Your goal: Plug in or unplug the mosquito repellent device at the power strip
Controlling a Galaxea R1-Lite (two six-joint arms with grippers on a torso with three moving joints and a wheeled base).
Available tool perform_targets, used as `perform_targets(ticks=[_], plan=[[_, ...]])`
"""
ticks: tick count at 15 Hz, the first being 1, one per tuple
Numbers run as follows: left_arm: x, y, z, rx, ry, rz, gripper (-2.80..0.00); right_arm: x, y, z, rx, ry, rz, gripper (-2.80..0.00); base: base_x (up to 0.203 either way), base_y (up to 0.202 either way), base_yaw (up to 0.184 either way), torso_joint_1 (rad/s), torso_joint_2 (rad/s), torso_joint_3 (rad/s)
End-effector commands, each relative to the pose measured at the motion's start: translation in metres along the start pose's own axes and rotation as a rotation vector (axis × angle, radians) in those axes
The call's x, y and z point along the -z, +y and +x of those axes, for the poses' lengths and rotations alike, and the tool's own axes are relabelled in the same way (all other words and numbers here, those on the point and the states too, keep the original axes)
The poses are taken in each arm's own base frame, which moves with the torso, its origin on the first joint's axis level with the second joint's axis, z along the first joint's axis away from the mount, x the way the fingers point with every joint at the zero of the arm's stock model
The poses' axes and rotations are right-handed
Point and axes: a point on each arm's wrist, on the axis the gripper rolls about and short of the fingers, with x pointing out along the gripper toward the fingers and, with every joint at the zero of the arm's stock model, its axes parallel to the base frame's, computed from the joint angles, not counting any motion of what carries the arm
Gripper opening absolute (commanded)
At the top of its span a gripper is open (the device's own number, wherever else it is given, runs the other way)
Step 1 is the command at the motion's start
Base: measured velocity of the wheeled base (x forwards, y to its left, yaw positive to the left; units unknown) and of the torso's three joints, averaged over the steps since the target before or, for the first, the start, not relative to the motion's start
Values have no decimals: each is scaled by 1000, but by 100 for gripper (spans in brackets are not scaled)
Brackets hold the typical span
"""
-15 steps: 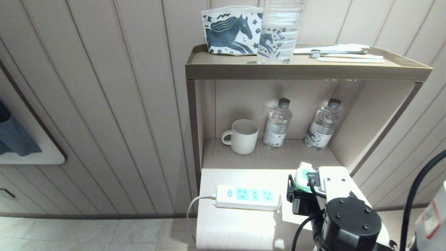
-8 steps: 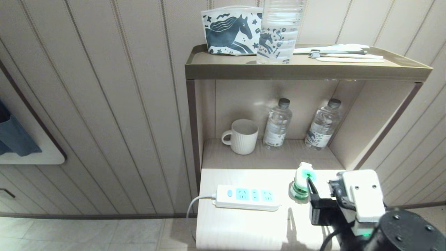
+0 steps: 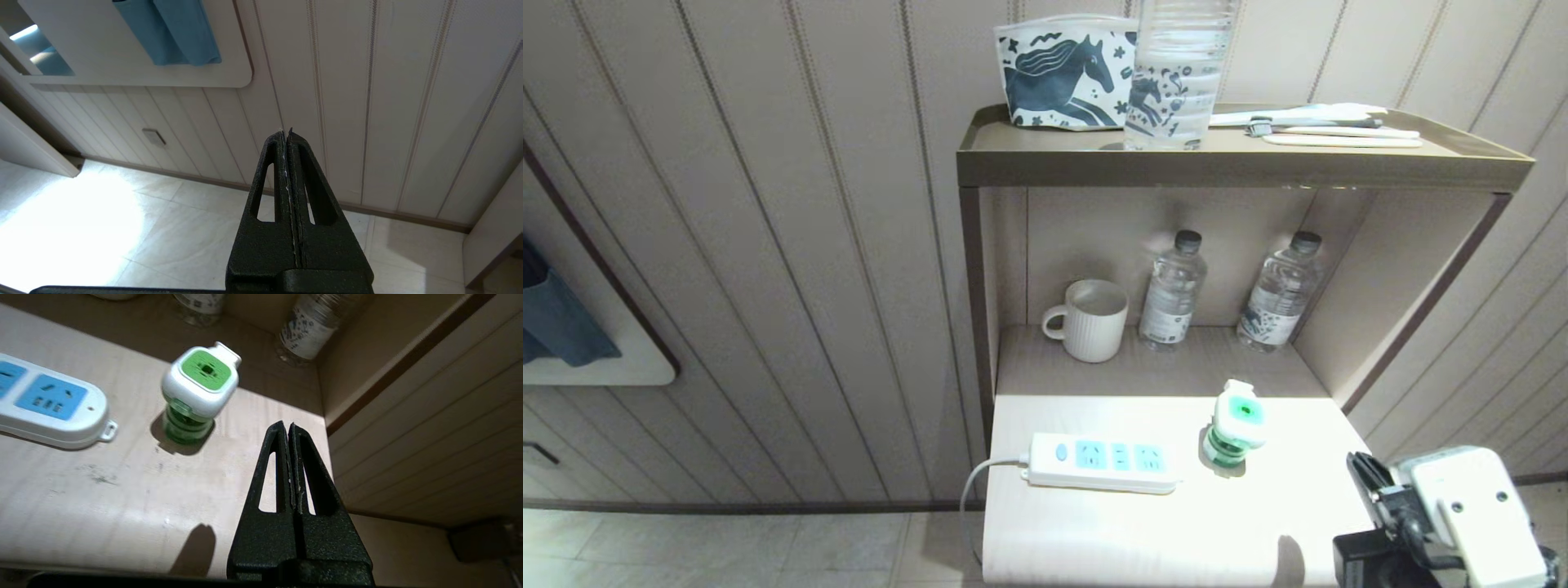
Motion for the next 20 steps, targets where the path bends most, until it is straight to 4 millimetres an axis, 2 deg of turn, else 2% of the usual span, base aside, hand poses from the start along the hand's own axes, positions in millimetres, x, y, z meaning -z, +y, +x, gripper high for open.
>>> perform_targets(ticks=[1,4,7,11,13,17,20], plan=[[0,0,0,-3,-1,0,-280,0,-24,-6,52,6,22,-280,0,0,0,0,0,0],[0,0,0,-3,1,0,-280,3,-56,-17,109,19,31,-280,0,0,0,0,0,0],[0,0,0,-3,0,1,-280,11,-93,-39,150,17,52,-280,0,0,0,0,0,0],[0,0,0,-3,1,1,-280,46,-126,-73,235,36,52,-280,0,0,0,0,0,0],[0,0,0,-5,0,0,-280,61,-129,-85,275,61,68,-280,0,0,0,0,0,0],[0,0,0,-4,0,0,-280,71,-119,-85,233,118,110,-280,0,0,0,0,0,0],[0,0,0,-4,1,1,-280,78,-111,-84,87,109,193,-280,0,0,0,0,0,0]])
